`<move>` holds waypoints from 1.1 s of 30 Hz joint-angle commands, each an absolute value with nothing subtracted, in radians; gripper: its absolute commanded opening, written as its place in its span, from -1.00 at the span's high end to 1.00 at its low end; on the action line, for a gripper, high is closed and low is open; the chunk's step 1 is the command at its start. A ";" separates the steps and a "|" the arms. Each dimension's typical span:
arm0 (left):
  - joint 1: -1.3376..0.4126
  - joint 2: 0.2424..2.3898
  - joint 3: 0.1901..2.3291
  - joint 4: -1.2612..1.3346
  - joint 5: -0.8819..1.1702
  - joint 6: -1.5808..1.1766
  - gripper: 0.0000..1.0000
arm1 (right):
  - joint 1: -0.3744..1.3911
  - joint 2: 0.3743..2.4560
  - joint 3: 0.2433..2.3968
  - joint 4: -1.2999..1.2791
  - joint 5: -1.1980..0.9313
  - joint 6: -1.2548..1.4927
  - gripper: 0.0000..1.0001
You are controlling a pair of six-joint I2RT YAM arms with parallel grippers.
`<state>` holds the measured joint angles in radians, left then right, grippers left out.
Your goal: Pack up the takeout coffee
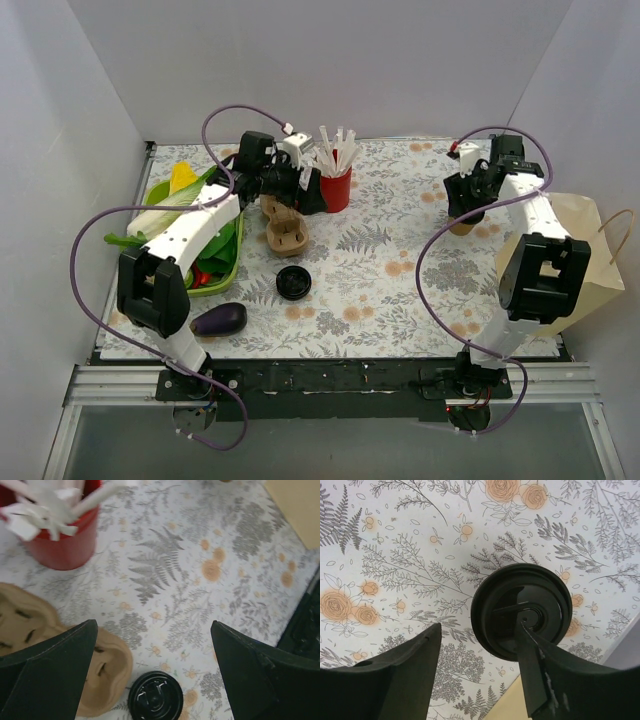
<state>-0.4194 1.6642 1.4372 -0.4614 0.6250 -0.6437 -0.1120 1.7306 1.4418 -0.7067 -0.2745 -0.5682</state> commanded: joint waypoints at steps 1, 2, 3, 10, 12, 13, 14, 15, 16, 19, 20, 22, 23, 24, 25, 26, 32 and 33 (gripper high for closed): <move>-0.413 1.694 1.562 -0.649 0.222 -0.667 -0.96 | -0.117 1.628 1.462 -0.686 -0.262 -0.506 -0.42; -0.414 1.694 1.560 -0.670 0.177 -0.705 -0.96 | -0.117 1.608 1.460 -0.674 -0.258 -0.499 -0.45; -0.414 1.698 1.562 -0.681 0.155 -0.728 -0.95 | -0.117 1.600 1.459 -0.670 -0.253 -0.483 -0.48; -0.411 1.781 1.559 -0.727 0.060 -0.922 -0.68 | -0.098 1.560 1.466 -0.673 -0.276 -0.446 -0.61; -0.405 1.815 1.566 -0.739 0.031 -0.949 -0.59 | -0.094 1.543 1.457 -0.673 -0.282 -0.445 -0.61; -0.400 1.827 1.568 -0.742 0.028 -0.959 -0.56 | -0.094 1.536 1.451 -0.673 -0.284 -0.443 -0.61; -0.394 1.833 1.572 -0.747 0.025 -0.968 -0.53 | -0.094 1.520 1.444 -0.673 -0.284 -0.442 -0.61; -0.387 1.851 1.581 -0.749 0.026 -0.972 -0.48 | -0.092 1.514 1.428 -0.672 -0.284 -0.442 -0.61; -0.387 1.859 1.585 -0.749 0.028 -0.980 -0.44 | -0.092 1.506 1.419 -0.669 -0.282 -0.442 -0.61; -0.385 1.882 1.603 -0.749 0.041 -0.989 -0.34 | -0.092 1.476 1.382 -0.663 -0.290 -0.439 -0.61; -0.385 1.888 1.606 -0.746 0.043 -0.989 -0.32 | -0.094 1.471 1.373 -0.661 -0.291 -0.439 -0.61; -0.385 1.904 1.621 -0.747 0.034 -0.991 -0.28 | -0.094 1.465 1.356 -0.657 -0.294 -0.437 -0.61; -0.387 1.907 1.624 -0.747 0.031 -0.989 -0.27 | -0.092 1.457 1.351 -0.657 -0.293 -0.437 -0.61; -0.387 1.910 1.628 -0.747 0.029 -0.989 -0.25 | -0.094 1.454 1.348 -0.655 -0.293 -0.437 -0.61; -0.385 1.919 1.632 -0.747 0.028 -0.988 -0.24 | -0.092 1.451 1.345 -0.655 -0.293 -0.437 -0.61; -0.385 1.922 1.637 -0.747 0.028 -0.988 -0.20 | -0.094 1.448 1.339 -0.655 -0.293 -0.437 -0.61; -0.387 1.942 1.643 -0.750 0.041 -0.986 -0.08 | -0.094 1.443 1.324 -0.649 -0.298 -0.439 -0.61; -0.385 1.942 1.641 -0.752 0.041 -0.986 -0.05 | -0.094 1.445 1.321 -0.646 -0.298 -0.439 -0.61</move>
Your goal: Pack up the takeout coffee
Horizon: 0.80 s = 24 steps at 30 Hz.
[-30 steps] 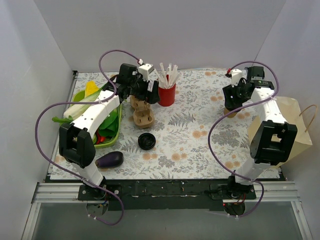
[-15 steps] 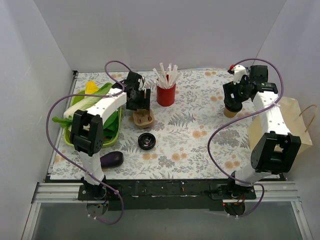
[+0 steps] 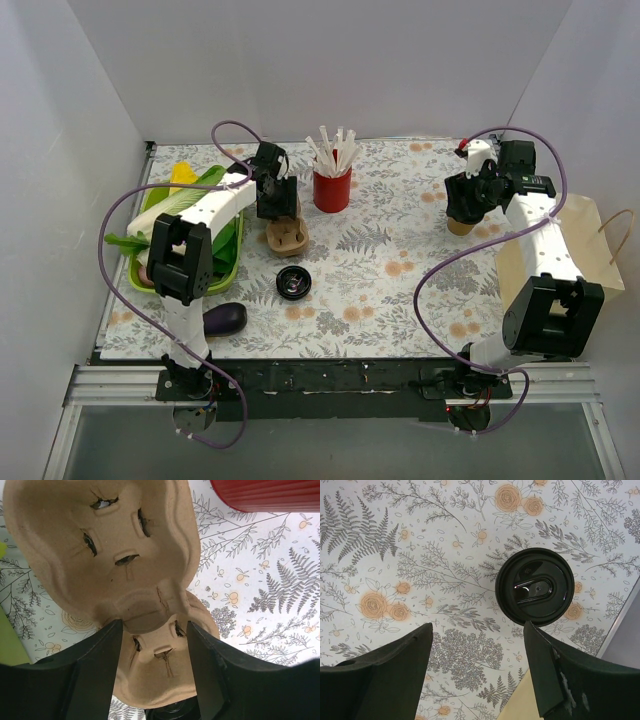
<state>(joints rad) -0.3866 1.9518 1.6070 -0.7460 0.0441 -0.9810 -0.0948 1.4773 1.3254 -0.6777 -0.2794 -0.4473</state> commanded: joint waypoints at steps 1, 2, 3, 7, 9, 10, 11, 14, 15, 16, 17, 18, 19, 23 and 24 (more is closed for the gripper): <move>-0.385 1.942 1.640 -0.752 0.041 -0.986 -0.04 | -0.094 1.443 1.319 -0.646 -0.298 -0.439 -0.61; -0.385 1.942 1.640 -0.753 0.043 -0.985 -0.02 | -0.094 1.447 1.319 -0.646 -0.298 -0.440 -0.61; -0.385 1.944 1.637 -0.755 0.041 -0.985 -0.01 | -0.094 1.447 1.318 -0.643 -0.296 -0.439 -0.61; -0.383 1.948 1.640 -0.753 0.041 -0.979 0.07 | -0.094 1.448 1.313 -0.638 -0.298 -0.437 -0.61; -0.382 1.951 1.644 -0.750 0.038 -0.974 0.08 | -0.092 1.451 1.312 -0.638 -0.296 -0.437 -0.61; -0.382 1.959 1.649 -0.750 0.037 -0.973 0.09 | -0.094 1.451 1.310 -0.638 -0.298 -0.437 -0.61; -0.380 1.962 1.652 -0.750 0.035 -0.970 0.10 | -0.094 1.451 1.310 -0.638 -0.296 -0.437 -0.61; -0.376 1.979 1.664 -0.750 0.031 -0.962 0.09 | -0.094 1.454 1.313 -0.637 -0.296 -0.437 -0.61; -0.376 1.982 1.669 -0.752 0.032 -0.960 0.09 | -0.094 1.456 1.313 -0.638 -0.298 -0.437 -0.61; -0.374 1.985 1.672 -0.752 0.032 -0.962 0.09 | -0.094 1.454 1.312 -0.637 -0.298 -0.437 -0.61; -0.373 1.990 1.678 -0.752 0.031 -0.960 0.09 | -0.094 1.456 1.312 -0.637 -0.299 -0.437 -0.61; -0.371 1.990 1.680 -0.752 0.031 -0.956 0.09 | -0.094 1.454 1.312 -0.637 -0.296 -0.437 -0.61; -0.371 1.993 1.681 -0.752 0.031 -0.956 0.10 | -0.094 1.454 1.310 -0.637 -0.296 -0.439 -0.61; -0.370 1.993 1.687 -0.755 0.035 -0.951 0.23 | -0.094 1.450 1.302 -0.635 -0.295 -0.439 -0.61; -0.367 1.990 1.687 -0.755 0.037 -0.950 0.24 | -0.094 1.450 1.301 -0.635 -0.293 -0.439 -0.61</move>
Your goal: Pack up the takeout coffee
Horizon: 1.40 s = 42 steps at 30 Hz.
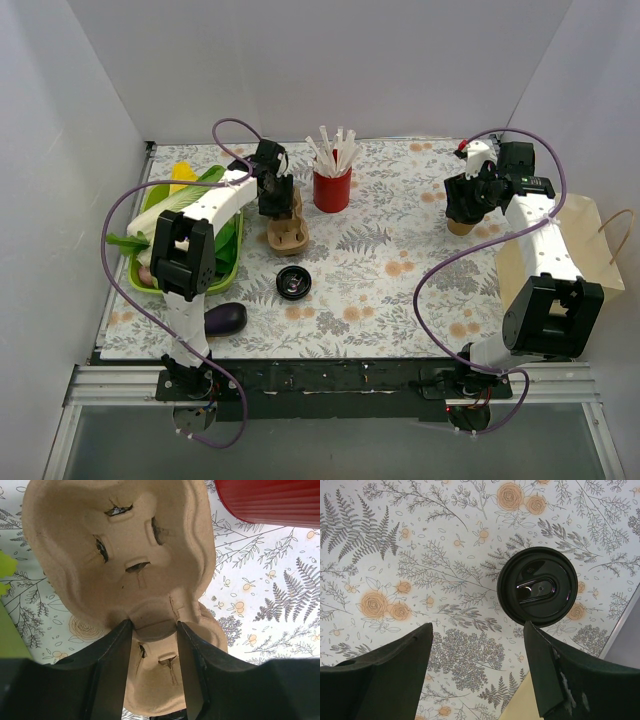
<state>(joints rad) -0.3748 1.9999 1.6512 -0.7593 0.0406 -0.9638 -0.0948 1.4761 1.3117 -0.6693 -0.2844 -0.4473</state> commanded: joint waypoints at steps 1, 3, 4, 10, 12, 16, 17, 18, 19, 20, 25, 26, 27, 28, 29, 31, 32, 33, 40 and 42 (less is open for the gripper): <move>-0.368 1.988 1.686 -0.759 0.037 -0.948 0.24 | -0.092 1.445 1.301 -0.635 -0.296 -0.439 -0.61; -0.367 1.979 1.687 -0.762 0.040 -0.945 0.25 | -0.094 1.443 1.302 -0.637 -0.296 -0.439 -0.61; -0.368 1.976 1.687 -0.765 0.040 -0.940 0.26 | -0.094 1.443 1.304 -0.638 -0.296 -0.439 -0.60; -0.365 1.938 1.684 -0.778 0.048 -0.893 0.33 | -0.094 1.431 1.345 -0.650 -0.334 -0.430 -0.60; -0.362 1.928 1.683 -0.778 0.049 -0.871 0.35 | -0.092 1.427 1.359 -0.652 -0.362 -0.419 -0.60; -0.356 1.913 1.684 -0.773 0.078 -0.796 0.44 | -0.092 1.422 1.382 -0.653 -0.388 -0.408 -0.60; -0.353 1.920 1.696 -0.778 0.087 -0.772 0.49 | -0.092 1.420 1.384 -0.655 -0.391 -0.407 -0.60; -0.353 1.928 1.710 -0.785 0.100 -0.750 0.52 | -0.091 1.420 1.384 -0.653 -0.394 -0.407 -0.60; -0.351 1.937 1.724 -0.804 0.112 -0.733 0.54 | -0.091 1.420 1.382 -0.653 -0.396 -0.405 -0.60; -0.351 1.953 1.750 -0.811 0.121 -0.720 0.54 | -0.092 1.422 1.379 -0.653 -0.397 -0.405 -0.60; -0.351 1.990 1.821 -0.856 0.121 -0.624 0.57 | -0.091 1.417 1.378 -0.653 -0.406 -0.403 -0.59; -0.350 1.991 1.827 -0.859 0.121 -0.612 0.54 | -0.091 1.416 1.378 -0.655 -0.405 -0.403 -0.59; -0.350 1.996 1.842 -0.862 0.118 -0.603 0.47 | -0.091 1.414 1.378 -0.655 -0.405 -0.403 -0.60; -0.350 1.999 1.851 -0.874 0.120 -0.592 0.44 | -0.091 1.416 1.378 -0.655 -0.408 -0.403 -0.60; -0.350 2.003 1.861 -0.880 0.123 -0.588 0.41 | -0.091 1.413 1.378 -0.657 -0.407 -0.403 -0.60; -0.350 2.013 1.885 -0.905 0.126 -0.581 0.42 | -0.091 1.413 1.376 -0.657 -0.411 -0.403 -0.59; -0.348 2.014 1.891 -0.910 0.127 -0.581 0.47 | -0.091 1.411 1.374 -0.657 -0.411 -0.403 -0.59; -0.348 2.014 1.890 -0.913 0.123 -0.581 0.50 | -0.091 1.411 1.373 -0.658 -0.414 -0.403 -0.60; -0.350 1.985 1.853 -0.928 0.058 -0.673 0.01 | -0.091 1.410 1.367 -0.657 -0.417 -0.402 -0.60; -0.351 1.993 1.838 -0.940 0.048 -0.713 -0.09 | -0.091 1.411 1.364 -0.655 -0.419 -0.402 -0.59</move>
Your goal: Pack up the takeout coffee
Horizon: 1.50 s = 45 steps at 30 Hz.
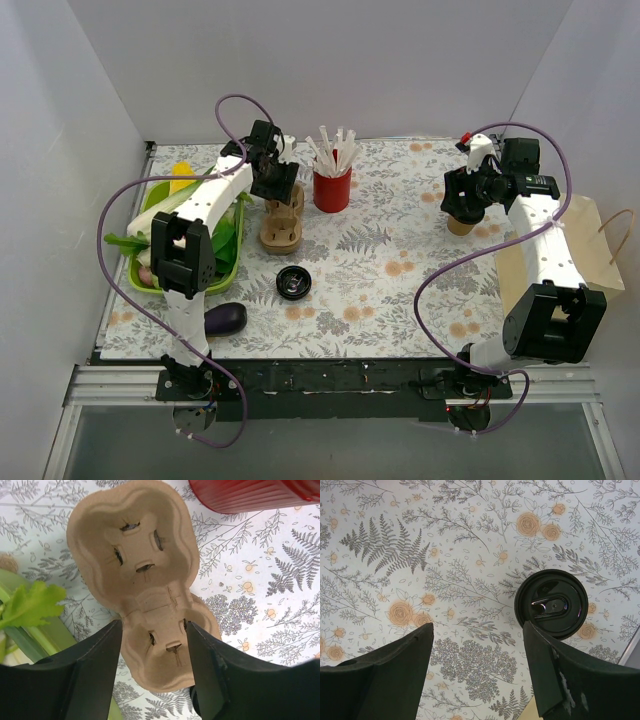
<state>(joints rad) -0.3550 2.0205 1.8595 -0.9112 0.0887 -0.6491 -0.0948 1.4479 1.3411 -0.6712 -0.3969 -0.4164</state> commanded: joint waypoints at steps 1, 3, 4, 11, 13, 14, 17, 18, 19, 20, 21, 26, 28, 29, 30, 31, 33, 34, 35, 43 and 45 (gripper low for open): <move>-0.351 1.996 1.829 -0.940 0.045 -0.721 -0.10 | -0.089 1.411 1.362 -0.653 -0.417 -0.400 -0.60; -0.353 2.006 1.821 -0.942 0.046 -0.739 -0.12 | -0.091 1.413 1.359 -0.650 -0.420 -0.399 -0.59; -0.351 2.011 1.819 -0.943 0.049 -0.741 -0.12 | -0.091 1.413 1.358 -0.650 -0.419 -0.399 -0.59; -0.353 2.069 1.858 -0.943 0.072 -0.744 -0.06 | -0.089 1.405 1.344 -0.652 -0.416 -0.402 -0.59; -0.353 2.080 1.867 -0.945 0.081 -0.744 -0.01 | -0.089 1.402 1.335 -0.649 -0.413 -0.403 -0.59; -0.353 2.083 1.870 -0.948 0.086 -0.744 -0.01 | -0.089 1.401 1.332 -0.649 -0.410 -0.405 -0.59; -0.353 2.092 1.867 -0.948 0.091 -0.747 -0.01 | -0.089 1.397 1.322 -0.647 -0.407 -0.407 -0.60; -0.353 2.094 1.865 -0.950 0.094 -0.746 0.00 | -0.089 1.399 1.321 -0.647 -0.407 -0.408 -0.59; -0.351 2.097 1.865 -0.948 0.094 -0.746 0.01 | -0.089 1.397 1.318 -0.646 -0.403 -0.408 -0.60; -0.353 2.097 1.865 -0.948 0.094 -0.749 0.02 | -0.089 1.399 1.318 -0.644 -0.403 -0.408 -0.60; -0.353 2.098 1.865 -0.948 0.097 -0.749 0.03 | -0.089 1.399 1.316 -0.644 -0.403 -0.408 -0.60; -0.353 2.095 1.878 -0.950 0.107 -0.749 0.08 | -0.089 1.407 1.315 -0.641 -0.400 -0.410 -0.60; -0.354 2.091 1.878 -0.950 0.106 -0.753 0.07 | -0.089 1.411 1.316 -0.641 -0.400 -0.410 -0.60; -0.354 2.083 1.878 -0.951 0.107 -0.756 0.04 | -0.089 1.411 1.315 -0.640 -0.402 -0.410 -0.59; -0.353 2.080 1.876 -0.951 0.109 -0.758 0.04 | -0.089 1.411 1.315 -0.638 -0.402 -0.410 -0.59; -0.354 2.079 1.876 -0.951 0.113 -0.758 0.04 | -0.089 1.413 1.315 -0.638 -0.402 -0.410 -0.60; -0.354 2.083 1.868 -0.954 0.114 -0.758 0.05 | -0.089 1.416 1.315 -0.637 -0.402 -0.408 -0.59; -0.354 2.086 1.865 -0.954 0.112 -0.758 0.05 | -0.089 1.416 1.315 -0.637 -0.402 -0.408 -0.59; -0.354 2.092 1.865 -0.954 0.112 -0.758 0.06 | -0.087 1.419 1.315 -0.637 -0.402 -0.408 -0.59; -0.354 2.120 1.887 -0.957 0.124 -0.753 0.27 | -0.089 1.419 1.315 -0.638 -0.397 -0.413 -0.59; -0.354 2.115 1.885 -0.960 0.127 -0.753 0.32 | -0.089 1.416 1.312 -0.637 -0.396 -0.413 -0.59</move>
